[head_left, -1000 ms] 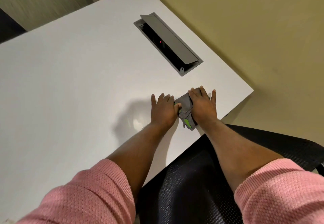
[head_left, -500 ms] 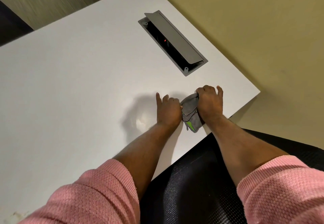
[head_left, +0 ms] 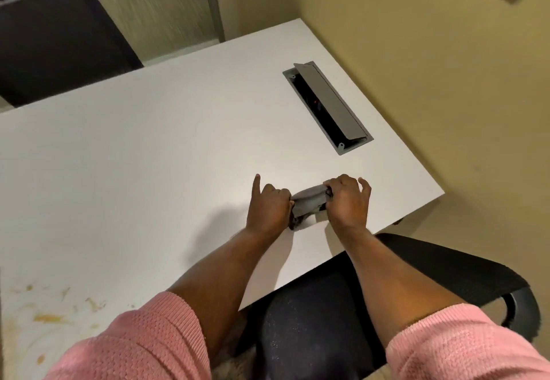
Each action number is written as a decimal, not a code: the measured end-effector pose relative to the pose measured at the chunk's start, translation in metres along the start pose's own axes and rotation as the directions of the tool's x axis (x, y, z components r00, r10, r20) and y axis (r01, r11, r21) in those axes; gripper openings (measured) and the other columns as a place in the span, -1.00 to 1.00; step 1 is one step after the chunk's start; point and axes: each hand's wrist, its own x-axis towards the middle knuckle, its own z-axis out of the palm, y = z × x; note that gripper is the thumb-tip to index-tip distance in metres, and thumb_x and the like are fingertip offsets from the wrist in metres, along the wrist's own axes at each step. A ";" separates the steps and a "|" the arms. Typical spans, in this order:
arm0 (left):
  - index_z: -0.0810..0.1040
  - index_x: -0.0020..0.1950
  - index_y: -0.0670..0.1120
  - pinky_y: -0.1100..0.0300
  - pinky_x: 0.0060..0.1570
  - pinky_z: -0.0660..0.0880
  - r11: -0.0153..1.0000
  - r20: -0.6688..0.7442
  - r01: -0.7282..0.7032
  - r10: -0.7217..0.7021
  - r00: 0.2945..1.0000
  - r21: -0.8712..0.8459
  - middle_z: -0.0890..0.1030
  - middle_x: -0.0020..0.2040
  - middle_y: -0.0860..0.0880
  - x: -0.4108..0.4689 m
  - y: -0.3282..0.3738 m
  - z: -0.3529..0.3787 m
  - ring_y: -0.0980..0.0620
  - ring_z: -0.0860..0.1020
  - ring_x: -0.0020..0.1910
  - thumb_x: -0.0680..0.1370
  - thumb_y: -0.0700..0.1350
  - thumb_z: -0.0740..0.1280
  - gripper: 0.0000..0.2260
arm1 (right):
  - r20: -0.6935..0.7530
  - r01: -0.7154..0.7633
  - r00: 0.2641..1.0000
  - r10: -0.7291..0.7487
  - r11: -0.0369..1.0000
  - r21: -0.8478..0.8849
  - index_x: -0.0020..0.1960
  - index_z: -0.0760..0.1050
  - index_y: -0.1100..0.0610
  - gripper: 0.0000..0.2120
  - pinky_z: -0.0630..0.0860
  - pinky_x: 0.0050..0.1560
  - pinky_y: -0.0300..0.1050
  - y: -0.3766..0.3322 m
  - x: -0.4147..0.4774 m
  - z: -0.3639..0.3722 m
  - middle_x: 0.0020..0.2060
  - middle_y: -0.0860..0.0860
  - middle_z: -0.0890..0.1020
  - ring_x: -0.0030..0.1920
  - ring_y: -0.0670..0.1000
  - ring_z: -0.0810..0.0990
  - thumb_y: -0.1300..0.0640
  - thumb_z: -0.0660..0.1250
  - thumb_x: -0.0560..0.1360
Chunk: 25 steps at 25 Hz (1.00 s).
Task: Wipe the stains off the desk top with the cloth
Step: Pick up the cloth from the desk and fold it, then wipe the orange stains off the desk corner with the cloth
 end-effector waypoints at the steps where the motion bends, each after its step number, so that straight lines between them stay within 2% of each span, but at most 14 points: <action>1: 0.58 -0.12 -0.03 -0.10 0.58 -0.14 1.000 -0.016 0.013 -0.013 1.000 0.009 0.63 -0.26 0.01 -0.012 -0.009 -0.010 -0.09 0.55 0.00 0.63 -0.08 0.22 -0.81 | 0.013 0.015 1.000 -0.015 1.000 0.011 0.13 0.68 0.15 -0.63 0.16 0.52 0.15 -0.015 -0.007 -0.003 0.00 0.08 0.66 0.10 0.12 0.61 0.42 0.37 0.40; 8: 0.61 -0.03 -0.03 -0.09 0.61 -0.10 0.987 -0.040 0.154 -0.152 0.988 0.051 0.65 -0.17 0.00 -0.123 -0.078 -0.073 -0.07 0.54 0.07 0.67 -0.06 0.20 -0.79 | 0.043 0.179 0.982 -0.184 0.979 0.099 0.10 0.68 0.13 -0.59 0.21 0.52 0.18 -0.122 -0.074 -0.016 -0.06 0.04 0.65 0.05 0.10 0.62 0.45 0.40 0.34; 12: 0.62 0.04 -0.01 -0.07 0.61 -0.08 0.974 -0.055 0.211 -0.207 0.977 0.086 0.66 -0.10 0.00 -0.198 -0.116 -0.093 -0.05 0.54 0.12 0.69 -0.03 0.18 -0.77 | 0.075 0.262 0.960 -0.270 0.959 0.103 0.09 0.69 0.07 -0.63 0.18 0.52 0.14 -0.180 -0.119 -0.014 -0.05 0.01 0.65 0.08 0.07 0.61 0.39 0.40 0.37; 16: 0.63 0.04 -0.01 -0.07 0.61 -0.10 0.955 -0.033 0.287 -0.285 0.958 0.074 0.66 -0.08 -0.03 -0.274 -0.154 -0.093 -0.06 0.53 0.13 0.70 -0.04 0.18 -0.77 | 0.152 0.349 0.921 -0.359 0.933 0.090 0.13 0.68 0.06 -0.64 0.12 0.52 0.10 -0.228 -0.175 0.002 0.00 0.01 0.66 0.15 0.08 0.60 0.33 0.43 0.38; 19: 0.63 0.07 -0.01 -0.07 0.61 -0.11 0.940 -0.017 0.337 -0.337 0.942 0.045 0.66 -0.06 -0.03 -0.326 -0.177 -0.087 -0.06 0.53 0.16 0.70 -0.03 0.19 -0.77 | 0.194 0.399 0.892 -0.409 0.912 0.092 0.11 0.69 0.07 -0.63 0.16 0.49 0.14 -0.255 -0.215 0.013 0.00 0.03 0.66 0.15 0.12 0.61 0.33 0.48 0.34; 25: 0.64 0.15 0.02 -0.05 0.59 -0.09 0.930 0.001 0.366 -0.366 0.931 -0.034 0.69 0.06 0.01 -0.404 -0.210 -0.064 -0.04 0.52 0.24 0.69 0.03 0.23 -0.79 | 0.352 0.440 0.832 -0.428 0.897 0.051 0.17 0.67 0.04 -0.57 0.13 0.49 0.16 -0.296 -0.277 0.029 0.09 0.02 0.65 0.25 0.09 0.57 0.29 0.47 0.33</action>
